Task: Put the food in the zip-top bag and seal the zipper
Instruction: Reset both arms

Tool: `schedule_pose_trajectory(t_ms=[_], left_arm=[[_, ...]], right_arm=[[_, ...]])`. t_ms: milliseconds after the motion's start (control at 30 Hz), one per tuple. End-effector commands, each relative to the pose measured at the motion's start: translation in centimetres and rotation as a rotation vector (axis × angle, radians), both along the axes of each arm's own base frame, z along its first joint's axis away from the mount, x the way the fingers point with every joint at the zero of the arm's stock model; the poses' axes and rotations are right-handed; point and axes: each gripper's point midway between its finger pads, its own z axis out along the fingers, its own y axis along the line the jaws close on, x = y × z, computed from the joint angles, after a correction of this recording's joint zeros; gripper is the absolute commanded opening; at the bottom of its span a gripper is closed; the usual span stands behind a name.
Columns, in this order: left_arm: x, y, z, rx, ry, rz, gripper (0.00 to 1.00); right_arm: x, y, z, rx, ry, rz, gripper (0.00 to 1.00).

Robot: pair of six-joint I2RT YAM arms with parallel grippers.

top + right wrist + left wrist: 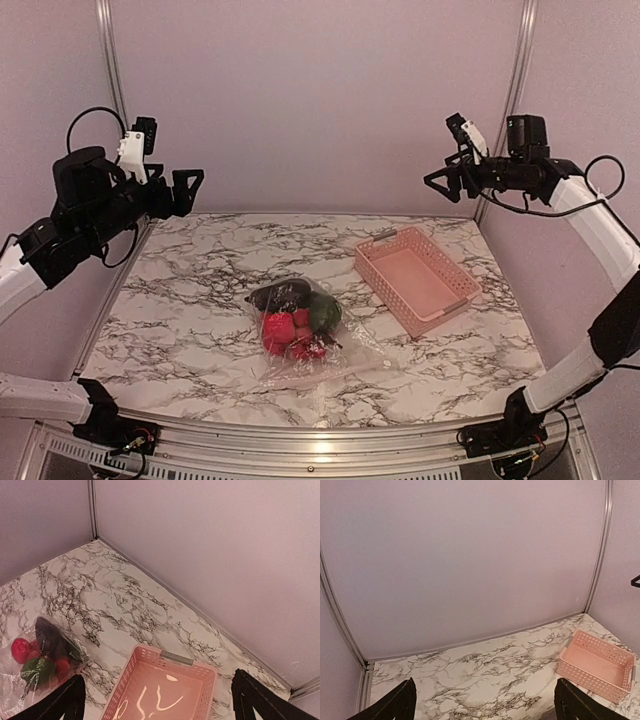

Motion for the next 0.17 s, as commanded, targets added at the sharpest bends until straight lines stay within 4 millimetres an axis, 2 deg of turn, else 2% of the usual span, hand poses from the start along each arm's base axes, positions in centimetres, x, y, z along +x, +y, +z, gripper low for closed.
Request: schedule_pose_trajectory(t_ms=[0,133], left_arm=[[2.3,4.9,-3.6,0.107,0.124,0.336,0.99],[2.5,5.6,-4.4,0.110,0.135,0.384,0.99]], right_arm=[[0.5,-1.9,0.9,0.090,-0.010,-0.155,0.99],[-0.2,-3.2,0.7,0.064,-0.043,-0.207,0.98]])
